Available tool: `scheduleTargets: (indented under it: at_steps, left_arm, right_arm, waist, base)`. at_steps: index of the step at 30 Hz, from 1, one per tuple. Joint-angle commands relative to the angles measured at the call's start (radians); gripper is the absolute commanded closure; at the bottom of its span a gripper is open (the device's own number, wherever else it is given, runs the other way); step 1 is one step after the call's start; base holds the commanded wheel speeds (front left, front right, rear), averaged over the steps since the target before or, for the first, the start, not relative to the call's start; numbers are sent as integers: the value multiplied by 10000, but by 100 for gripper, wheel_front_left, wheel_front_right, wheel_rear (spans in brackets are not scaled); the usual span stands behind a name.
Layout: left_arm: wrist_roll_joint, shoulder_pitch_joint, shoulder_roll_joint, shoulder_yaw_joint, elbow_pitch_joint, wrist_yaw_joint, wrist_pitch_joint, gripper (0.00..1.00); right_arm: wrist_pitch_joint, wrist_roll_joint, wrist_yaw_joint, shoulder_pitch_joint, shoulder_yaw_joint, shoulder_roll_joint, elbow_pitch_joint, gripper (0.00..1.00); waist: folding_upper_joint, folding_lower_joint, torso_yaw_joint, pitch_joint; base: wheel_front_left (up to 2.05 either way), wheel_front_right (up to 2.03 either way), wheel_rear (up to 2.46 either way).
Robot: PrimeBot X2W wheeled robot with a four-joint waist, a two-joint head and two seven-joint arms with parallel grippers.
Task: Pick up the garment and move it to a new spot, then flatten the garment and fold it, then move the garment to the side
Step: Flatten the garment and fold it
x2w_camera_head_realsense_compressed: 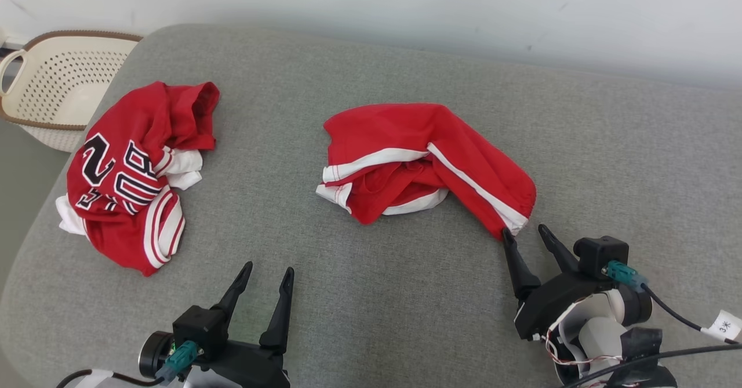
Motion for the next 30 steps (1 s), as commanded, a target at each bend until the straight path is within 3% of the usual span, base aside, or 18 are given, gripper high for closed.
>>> scheduleTargets:
  at_steps: [1, 3, 4, 5, 18, 26, 27, 28, 29, 30]
  left_arm:
    - [90, -43, 10, 3, 15, 27, -46, 0]
    - [76, -54, 8, -13, 1, 19, -46, 0]
    - [69, -65, 8, -18, -5, 24, -46, 0]
    - [67, -77, 8, -13, -15, 32, -46, 0]
    - [94, -68, 7, 22, -83, -3, -46, 0]
    - [26, -193, 7, -67, -106, -95, -46, 0]
    - [24, -218, 8, -74, -105, -109, -46, 0]
    - [35, -234, 10, -82, -112, -123, -46, 0]
    - [50, -246, 10, -87, -105, -140, -46, 0]
    - [47, -256, 8, -59, -80, -169, -46, 0]
  right_arm:
    - [-53, 82, -3, -139, 10, 23, 53, 18]
    - [-51, 153, -3, -165, -18, 37, 95, 64]
    - [-52, 137, -3, -214, -39, 25, 79, 74]
    - [-52, 146, -3, -253, -60, 28, 57, 98]
    - [-52, -42, -3, -83, -313, -558, -290, 100]
    - [-52, -191, -3, 128, -413, -949, 116, 100]
    - [-52, -201, -3, 130, -425, -959, 178, 91]
    - [-52, -168, -3, 120, -446, -944, 230, 63]
    - [-52, -142, -3, 94, -443, -929, 234, 0]
    - [-53, -129, -3, 82, -412, -895, 209, 0]
  waist:
    - [0, 1, 68, 55]
    - [0, 1, 103, 80]
    - [0, 1, 118, 97]
    - [0, 1, 125, 112]
    - [0, 1, -319, 43]
    - [0, 1, -633, -116]
    - [0, 1, -670, -129]
    - [0, 1, -707, -139]
    - [0, 1, -752, -150]
    - [0, 1, -812, -174]
  base:
    - [0, 0, 0]
    - [0, 0, 0]
    - [0, 0, 0]
    - [0, 0, 0]
    - [0, 0, 0]
    - [0, 0, 0]
    - [0, 0, 0]
    - [0, 0, 0]
    - [0, 0, 0]
    - [0, 0, 0]
